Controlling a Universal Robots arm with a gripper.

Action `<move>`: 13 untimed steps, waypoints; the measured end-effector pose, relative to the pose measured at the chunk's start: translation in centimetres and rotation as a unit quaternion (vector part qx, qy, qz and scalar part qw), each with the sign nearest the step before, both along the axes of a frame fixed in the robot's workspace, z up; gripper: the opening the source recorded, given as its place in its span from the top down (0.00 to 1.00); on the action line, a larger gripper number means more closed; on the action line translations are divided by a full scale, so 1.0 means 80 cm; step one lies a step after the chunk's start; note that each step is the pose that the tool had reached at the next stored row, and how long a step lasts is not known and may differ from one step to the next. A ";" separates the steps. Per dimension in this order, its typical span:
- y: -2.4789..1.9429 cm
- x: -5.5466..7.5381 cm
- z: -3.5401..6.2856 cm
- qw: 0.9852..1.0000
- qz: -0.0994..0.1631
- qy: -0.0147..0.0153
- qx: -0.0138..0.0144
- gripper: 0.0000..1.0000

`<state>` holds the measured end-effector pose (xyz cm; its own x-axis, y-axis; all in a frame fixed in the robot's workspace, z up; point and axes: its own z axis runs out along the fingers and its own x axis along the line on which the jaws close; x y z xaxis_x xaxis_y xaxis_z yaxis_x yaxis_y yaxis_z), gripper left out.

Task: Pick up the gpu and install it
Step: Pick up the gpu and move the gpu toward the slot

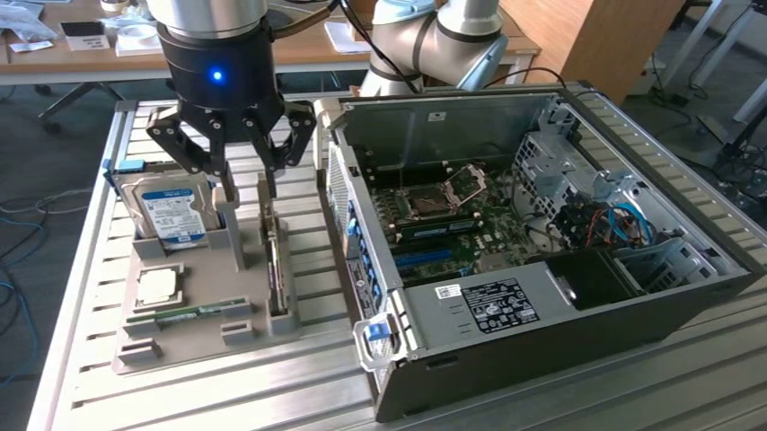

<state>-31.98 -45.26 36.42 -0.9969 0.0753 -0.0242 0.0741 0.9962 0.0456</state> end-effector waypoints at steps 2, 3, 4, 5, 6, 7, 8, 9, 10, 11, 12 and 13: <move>0.0000 0.000 -0.001 1.000 0.000 0.000 0.000 0.53; 0.0000 0.000 -0.002 1.000 0.000 0.000 0.000 0.53; -0.0001 0.000 -0.003 1.000 0.000 0.000 0.000 0.53; 0.0000 0.000 -0.004 1.000 0.000 0.000 0.000 0.53; 0.0000 0.000 -0.006 1.000 0.000 0.000 0.000 0.53; 0.0000 0.000 -0.007 1.000 0.000 0.000 0.000 0.53; 0.0000 0.000 -0.009 1.000 0.000 0.000 0.000 0.53; 0.0000 0.000 -0.009 1.000 0.000 0.000 0.000 0.53; 0.0000 0.000 -0.009 1.000 0.000 0.000 0.000 0.53; 0.0000 0.000 -0.009 1.000 0.000 0.000 0.000 0.53; 0.0000 0.000 -0.009 1.000 0.000 0.000 0.000 0.53; 0.0000 0.000 -0.009 1.000 0.000 0.000 0.000 0.53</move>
